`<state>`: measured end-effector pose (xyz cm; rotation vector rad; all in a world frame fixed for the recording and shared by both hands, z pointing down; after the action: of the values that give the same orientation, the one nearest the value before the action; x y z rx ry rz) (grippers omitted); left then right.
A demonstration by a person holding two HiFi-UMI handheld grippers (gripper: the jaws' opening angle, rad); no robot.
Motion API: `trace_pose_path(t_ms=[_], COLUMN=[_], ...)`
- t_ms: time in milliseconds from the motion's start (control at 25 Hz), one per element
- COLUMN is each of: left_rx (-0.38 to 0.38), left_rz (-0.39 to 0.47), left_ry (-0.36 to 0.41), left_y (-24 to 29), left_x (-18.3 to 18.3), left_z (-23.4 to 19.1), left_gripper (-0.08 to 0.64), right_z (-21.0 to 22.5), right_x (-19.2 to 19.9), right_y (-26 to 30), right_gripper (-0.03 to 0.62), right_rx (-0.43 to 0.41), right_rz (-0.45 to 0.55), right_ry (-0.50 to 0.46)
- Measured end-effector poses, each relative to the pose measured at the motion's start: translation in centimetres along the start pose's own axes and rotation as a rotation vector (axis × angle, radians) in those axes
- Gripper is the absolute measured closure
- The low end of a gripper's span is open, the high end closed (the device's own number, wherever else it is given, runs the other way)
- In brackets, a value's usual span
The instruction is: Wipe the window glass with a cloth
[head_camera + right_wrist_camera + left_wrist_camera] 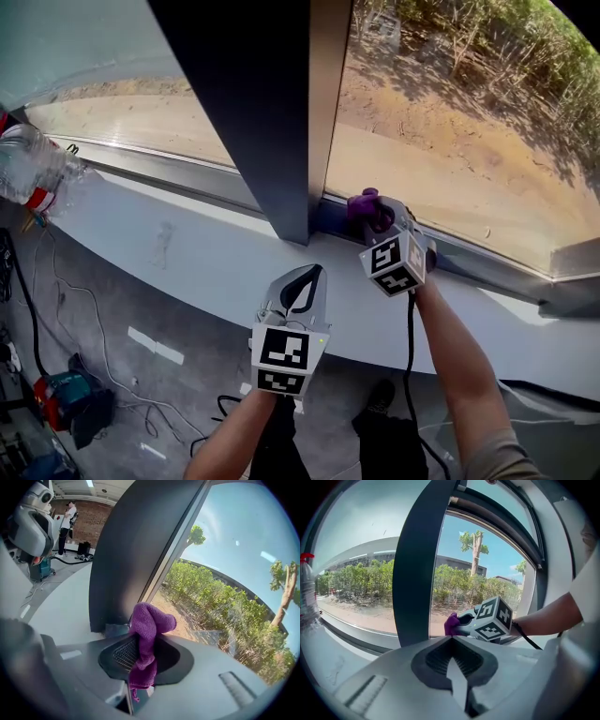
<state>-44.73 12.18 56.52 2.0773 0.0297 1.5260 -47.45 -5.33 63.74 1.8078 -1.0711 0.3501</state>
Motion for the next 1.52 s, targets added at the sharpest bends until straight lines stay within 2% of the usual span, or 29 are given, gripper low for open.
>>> trace_pose_path(t_ms=[640, 760, 960, 1280, 1520], left_rx=[0.031, 0.051, 0.076, 0.110, 0.127], left_rz=[-0.151, -0.145, -0.138, -0.100, -0.076], left_ry=[-0.042, -0.061, -0.029, -0.020, 0.008], left_y=[0.8, 0.5, -1.1, -3.4, -4.5], left_x=[-4.7, -6.1, -9.0, -13.6, -16.9], left_z=[2.3, 3.0, 4.4, 5.6, 6.1], left_gripper=[0.560, 0.560, 0.560, 0.560, 0.560], right_z=[7.6, 9.3, 12.1, 16.4, 18.5], right_x=[-9.6, -12.1, -16.2, -23.4, -25.2], right_y=[-9.9, -11.9, -15.8, -21.6, -24.5], right_gripper=[0.495, 0.495, 0.495, 0.494, 0.495], right_rx=[0.094, 0.116, 0.166, 0.263, 0.335], right_rz=[0.090, 0.107, 0.146, 0.246, 0.336], right_ry=[-0.074, -0.085, -0.086, -0.079, 0.019])
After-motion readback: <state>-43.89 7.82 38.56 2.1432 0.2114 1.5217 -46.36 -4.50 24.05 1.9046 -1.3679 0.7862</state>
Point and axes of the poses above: the fingertips, and each gripper's own axes: y forward along the fingers, z to its right, x out of its underside, the point moved 5 cm from there along -y, backward along the fingers, and after that the axes turned 5 degrees about -y, right-handed, at the moved point
